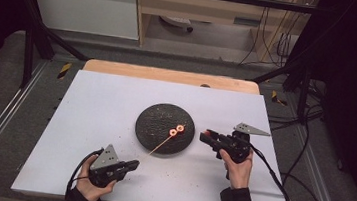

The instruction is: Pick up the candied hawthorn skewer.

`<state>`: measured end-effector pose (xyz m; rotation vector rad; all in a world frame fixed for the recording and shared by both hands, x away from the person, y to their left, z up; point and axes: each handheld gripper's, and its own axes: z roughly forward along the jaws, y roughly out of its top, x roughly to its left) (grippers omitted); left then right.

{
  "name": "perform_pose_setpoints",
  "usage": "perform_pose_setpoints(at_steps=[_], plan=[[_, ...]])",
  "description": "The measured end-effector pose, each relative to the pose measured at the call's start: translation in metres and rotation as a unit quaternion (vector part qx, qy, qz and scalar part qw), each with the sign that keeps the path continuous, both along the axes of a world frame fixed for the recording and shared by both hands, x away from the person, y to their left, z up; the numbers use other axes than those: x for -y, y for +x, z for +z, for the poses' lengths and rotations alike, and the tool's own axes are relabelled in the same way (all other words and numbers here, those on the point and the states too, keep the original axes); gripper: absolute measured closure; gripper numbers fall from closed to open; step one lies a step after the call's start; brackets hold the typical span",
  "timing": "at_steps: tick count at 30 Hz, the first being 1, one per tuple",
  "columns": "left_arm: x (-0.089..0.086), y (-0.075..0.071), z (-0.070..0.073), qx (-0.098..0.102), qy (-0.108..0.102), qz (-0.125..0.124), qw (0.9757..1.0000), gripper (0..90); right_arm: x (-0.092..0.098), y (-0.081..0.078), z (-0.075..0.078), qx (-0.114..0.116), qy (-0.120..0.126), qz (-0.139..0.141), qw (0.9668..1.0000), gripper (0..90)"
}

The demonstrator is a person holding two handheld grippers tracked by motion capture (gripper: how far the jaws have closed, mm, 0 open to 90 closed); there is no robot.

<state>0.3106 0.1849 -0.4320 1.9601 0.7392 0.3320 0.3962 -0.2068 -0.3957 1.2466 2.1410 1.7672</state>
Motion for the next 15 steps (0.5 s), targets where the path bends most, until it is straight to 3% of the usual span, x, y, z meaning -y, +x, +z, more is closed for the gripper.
perform_pose_setpoints(at_steps=[8,15], plan=[[-0.014,0.010,0.003,-0.003,-0.005,0.035,0.9994,88.1,-0.030,0.002,0.003,0.000,-0.026,0.022,0.9994,59.8],[-0.027,0.017,0.005,-0.005,-0.012,0.063,0.9979,88.1,-0.070,0.013,-0.001,-0.009,-0.058,0.044,0.9973,59.8]])
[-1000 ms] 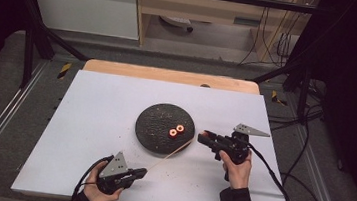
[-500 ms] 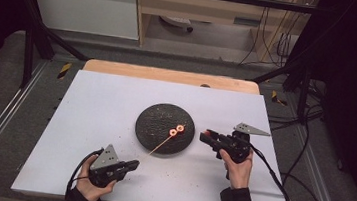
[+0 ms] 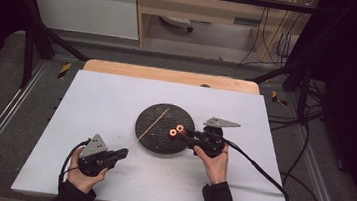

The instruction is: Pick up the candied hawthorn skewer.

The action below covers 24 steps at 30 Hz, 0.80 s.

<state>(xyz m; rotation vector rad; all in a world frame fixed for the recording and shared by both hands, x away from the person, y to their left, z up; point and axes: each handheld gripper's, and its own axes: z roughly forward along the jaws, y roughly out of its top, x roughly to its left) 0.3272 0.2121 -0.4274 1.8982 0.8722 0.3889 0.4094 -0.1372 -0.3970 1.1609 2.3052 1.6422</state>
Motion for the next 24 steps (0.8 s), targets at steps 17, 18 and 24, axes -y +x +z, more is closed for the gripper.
perform_pose_setpoints(at_steps=[17,18,24], plan=[[-0.006,0.005,-0.002,-0.006,0.000,0.015,0.9999,88.1,-0.059,0.034,-0.048,-0.047,-0.080,0.005,0.9957,59.5],[-0.006,0.005,-0.002,-0.005,0.001,0.015,0.9999,88.1,-0.060,0.034,-0.050,-0.048,-0.083,0.007,0.9954,59.5],[-0.005,0.005,-0.003,-0.007,0.002,0.015,0.9999,88.1,-0.060,0.031,-0.051,-0.039,-0.091,0.017,0.9949,57.9]])
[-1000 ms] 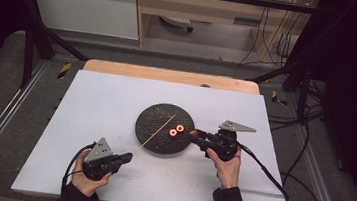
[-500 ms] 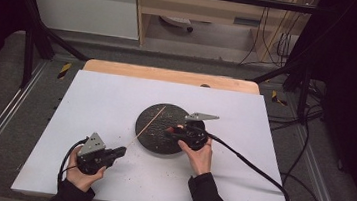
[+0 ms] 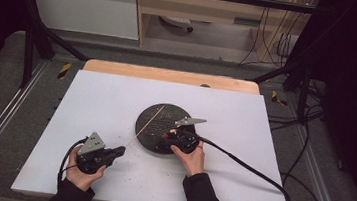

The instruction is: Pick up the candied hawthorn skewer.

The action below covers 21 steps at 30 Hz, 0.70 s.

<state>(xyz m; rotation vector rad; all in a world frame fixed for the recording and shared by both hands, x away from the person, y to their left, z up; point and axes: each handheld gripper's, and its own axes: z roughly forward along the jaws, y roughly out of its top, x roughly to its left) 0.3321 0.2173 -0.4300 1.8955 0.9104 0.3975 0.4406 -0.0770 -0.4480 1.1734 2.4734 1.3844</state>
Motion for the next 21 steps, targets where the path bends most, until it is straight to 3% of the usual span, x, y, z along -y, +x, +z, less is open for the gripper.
perform_pose_setpoints(at_steps=[10,15,21], plan=[[-0.001,0.000,0.001,0.000,-0.002,0.001,1.0000,88.1,0.012,-0.012,0.021,0.029,-0.001,-0.001,0.9996,47.3],[0.000,0.001,0.000,-0.003,-0.001,0.002,1.0000,88.1,0.030,-0.023,0.029,0.041,0.000,-0.008,0.9991,34.1],[0.002,0.003,0.002,-0.008,0.000,0.006,1.0000,88.1,0.058,-0.037,0.028,0.046,0.001,-0.025,0.9986,16.4]])
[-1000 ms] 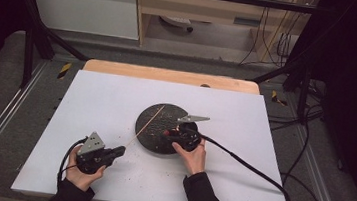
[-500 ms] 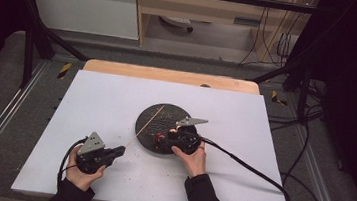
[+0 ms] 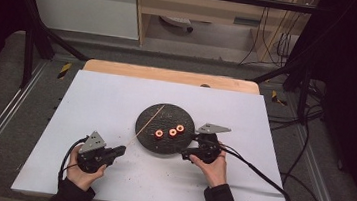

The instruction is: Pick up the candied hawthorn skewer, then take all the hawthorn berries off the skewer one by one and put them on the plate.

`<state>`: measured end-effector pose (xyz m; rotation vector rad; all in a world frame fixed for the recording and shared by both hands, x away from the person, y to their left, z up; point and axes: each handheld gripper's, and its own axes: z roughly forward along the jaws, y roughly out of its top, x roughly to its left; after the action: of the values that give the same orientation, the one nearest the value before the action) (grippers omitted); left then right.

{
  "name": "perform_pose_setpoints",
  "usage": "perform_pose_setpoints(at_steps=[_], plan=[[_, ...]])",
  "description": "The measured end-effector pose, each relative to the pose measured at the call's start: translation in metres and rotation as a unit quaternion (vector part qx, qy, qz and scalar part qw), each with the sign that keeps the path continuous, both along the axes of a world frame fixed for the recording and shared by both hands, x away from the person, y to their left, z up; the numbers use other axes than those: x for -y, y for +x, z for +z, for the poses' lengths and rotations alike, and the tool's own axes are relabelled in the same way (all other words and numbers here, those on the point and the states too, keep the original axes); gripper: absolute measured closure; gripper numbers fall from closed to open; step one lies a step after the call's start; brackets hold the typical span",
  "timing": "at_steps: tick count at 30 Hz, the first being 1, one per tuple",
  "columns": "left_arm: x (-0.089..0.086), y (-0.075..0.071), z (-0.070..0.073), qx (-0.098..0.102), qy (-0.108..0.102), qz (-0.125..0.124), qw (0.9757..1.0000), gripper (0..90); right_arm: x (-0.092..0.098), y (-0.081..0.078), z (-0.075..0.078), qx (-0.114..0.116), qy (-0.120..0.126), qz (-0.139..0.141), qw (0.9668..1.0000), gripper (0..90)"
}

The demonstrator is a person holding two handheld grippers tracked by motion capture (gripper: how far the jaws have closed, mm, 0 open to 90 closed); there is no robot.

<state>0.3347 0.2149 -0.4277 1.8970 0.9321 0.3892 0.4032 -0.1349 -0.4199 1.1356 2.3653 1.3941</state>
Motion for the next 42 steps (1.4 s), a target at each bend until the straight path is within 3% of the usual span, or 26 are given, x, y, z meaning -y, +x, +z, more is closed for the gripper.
perform_pose_setpoints(at_steps=[11,18,26,42], plan=[[0.008,0.010,0.010,-0.012,0.005,0.007,0.9999,88.1,0.050,-0.020,-0.021,-0.002,-0.018,-0.035,0.9992,2.8],[0.021,0.029,0.019,-0.029,0.022,0.010,0.9993,88.1,0.070,-0.029,-0.026,-0.001,-0.022,-0.045,0.9987,1.2],[0.037,0.052,0.023,-0.041,0.044,0.014,0.9981,88.1,0.078,-0.037,-0.027,-0.001,-0.028,-0.042,0.9987,0.6],[0.055,0.084,0.005,-0.080,0.067,0.035,0.9939,88.1,0.080,-0.040,-0.029,-0.009,-0.027,-0.040,0.9988,1.0]])
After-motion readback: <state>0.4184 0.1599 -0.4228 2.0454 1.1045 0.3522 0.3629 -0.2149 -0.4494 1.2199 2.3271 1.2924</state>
